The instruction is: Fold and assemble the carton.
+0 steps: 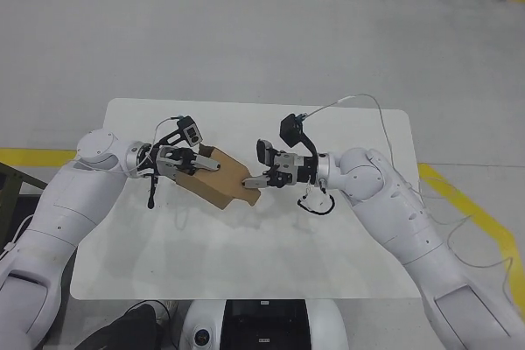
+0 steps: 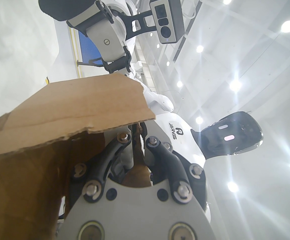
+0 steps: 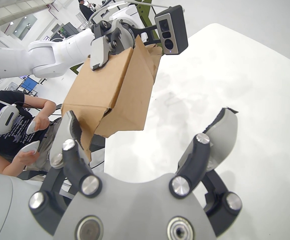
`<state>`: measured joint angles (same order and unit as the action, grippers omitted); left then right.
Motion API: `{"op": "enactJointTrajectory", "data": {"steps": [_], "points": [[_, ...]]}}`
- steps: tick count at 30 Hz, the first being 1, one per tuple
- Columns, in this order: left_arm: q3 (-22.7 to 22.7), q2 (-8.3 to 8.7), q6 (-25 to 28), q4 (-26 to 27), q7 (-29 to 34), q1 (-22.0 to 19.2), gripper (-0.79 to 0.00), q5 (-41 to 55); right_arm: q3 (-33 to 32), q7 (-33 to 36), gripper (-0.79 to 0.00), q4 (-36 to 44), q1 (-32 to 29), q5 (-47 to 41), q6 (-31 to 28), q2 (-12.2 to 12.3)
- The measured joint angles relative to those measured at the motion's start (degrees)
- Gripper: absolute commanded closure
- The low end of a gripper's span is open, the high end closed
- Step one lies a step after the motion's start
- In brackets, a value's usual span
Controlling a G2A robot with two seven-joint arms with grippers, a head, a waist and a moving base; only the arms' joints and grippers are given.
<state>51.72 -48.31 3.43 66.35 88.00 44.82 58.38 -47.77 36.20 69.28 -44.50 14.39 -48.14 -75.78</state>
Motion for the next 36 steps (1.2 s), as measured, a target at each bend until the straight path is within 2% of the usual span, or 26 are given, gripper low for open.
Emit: {"op": "enactJointTrajectory", "data": {"steps": [12, 18, 28, 36], "points": [[0.2, 0.07, 0.2, 0.0, 0.0, 0.1, 0.0, 0.6, 3.7, -4.1, -0.785, -4.3, 1.6, -2.0, -2.6, -1.9], [0.1, 0.13, 0.3, -0.2, 0.0, 0.2, 0.0, 0.4, 2.1, -5.4, -0.785, -3.8, 1.7, -1.7, -3.4, -1.6], [0.1, -0.02, 1.3, -2.5, 0.0, -0.2, 0.0, -0.7, -4.5, -3.5, -0.785, 6.1, -3.6, -3.7, -1.9, 1.1], [0.3, -0.41, 1.4, -3.7, 0.0, -0.9, 0.0, -1.2, -5.9, -0.1, -0.785, 13.0, -9.3, -9.2, 1.5, 2.4]]}}
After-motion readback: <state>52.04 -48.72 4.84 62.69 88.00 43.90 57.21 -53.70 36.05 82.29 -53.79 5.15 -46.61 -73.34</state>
